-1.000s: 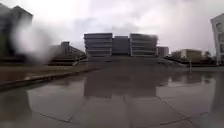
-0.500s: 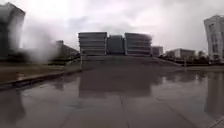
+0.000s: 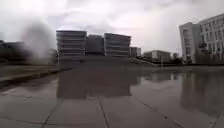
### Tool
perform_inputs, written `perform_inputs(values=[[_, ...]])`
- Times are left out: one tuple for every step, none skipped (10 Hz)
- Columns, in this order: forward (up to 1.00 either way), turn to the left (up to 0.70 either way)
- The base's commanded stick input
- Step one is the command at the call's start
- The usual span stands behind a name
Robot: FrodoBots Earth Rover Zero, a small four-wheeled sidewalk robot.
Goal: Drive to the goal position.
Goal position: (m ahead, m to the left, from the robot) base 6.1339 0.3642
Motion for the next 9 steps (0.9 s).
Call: perform_inputs(values=[[0.70, 0.00], [0.70, 0.00], [0.70, 0.00], [0.70, 0.00], [0.70, 0.00], [0.70, 0.00], [0.70, 0.00], [0.70, 0.00], [0.70, 0.00]])
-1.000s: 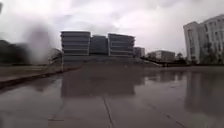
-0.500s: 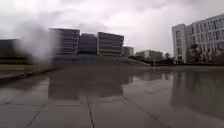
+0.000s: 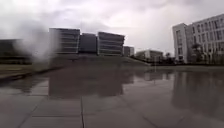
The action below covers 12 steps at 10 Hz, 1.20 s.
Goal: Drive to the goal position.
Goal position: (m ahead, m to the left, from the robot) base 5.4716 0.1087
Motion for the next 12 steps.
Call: perform_inputs(values=[[0.70, 0.00], [0.70, 0.00], [0.70, 0.00], [0.70, 0.00], [0.70, 0.00], [0.70, 0.00], [0.70, 0.00], [0.70, 0.00], [0.70, 0.00], [0.70, 0.00], [0.70, 0.00], [0.70, 0.00]])
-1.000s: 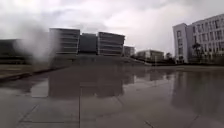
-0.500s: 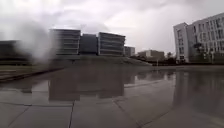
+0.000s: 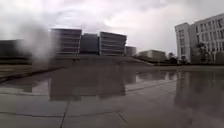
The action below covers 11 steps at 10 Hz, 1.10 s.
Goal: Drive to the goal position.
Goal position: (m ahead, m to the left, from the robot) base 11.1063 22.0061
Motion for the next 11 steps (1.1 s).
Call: perform_inputs(values=[[0.70, 0.00], [0.70, 0.00], [0.70, 0.00], [0.70, 0.00], [0.70, 0.00], [0.70, 0.00], [0.70, 0.00], [0.70, 0.00], [0.70, 0.00], [0.70, 0.00], [0.70, 0.00]])
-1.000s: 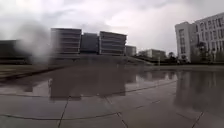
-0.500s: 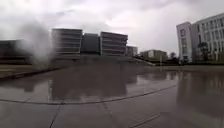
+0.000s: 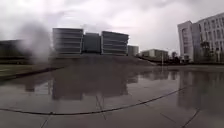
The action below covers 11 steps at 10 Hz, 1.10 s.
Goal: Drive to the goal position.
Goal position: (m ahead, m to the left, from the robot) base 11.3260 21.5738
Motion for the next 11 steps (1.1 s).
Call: perform_inputs(values=[[0.70, 0.00], [0.70, 0.00], [0.70, 0.00], [0.70, 0.00], [0.70, 0.00], [0.70, 0.00], [0.70, 0.00], [0.70, 0.00], [0.70, 0.00], [0.70, 0.00], [0.70, 0.00]])
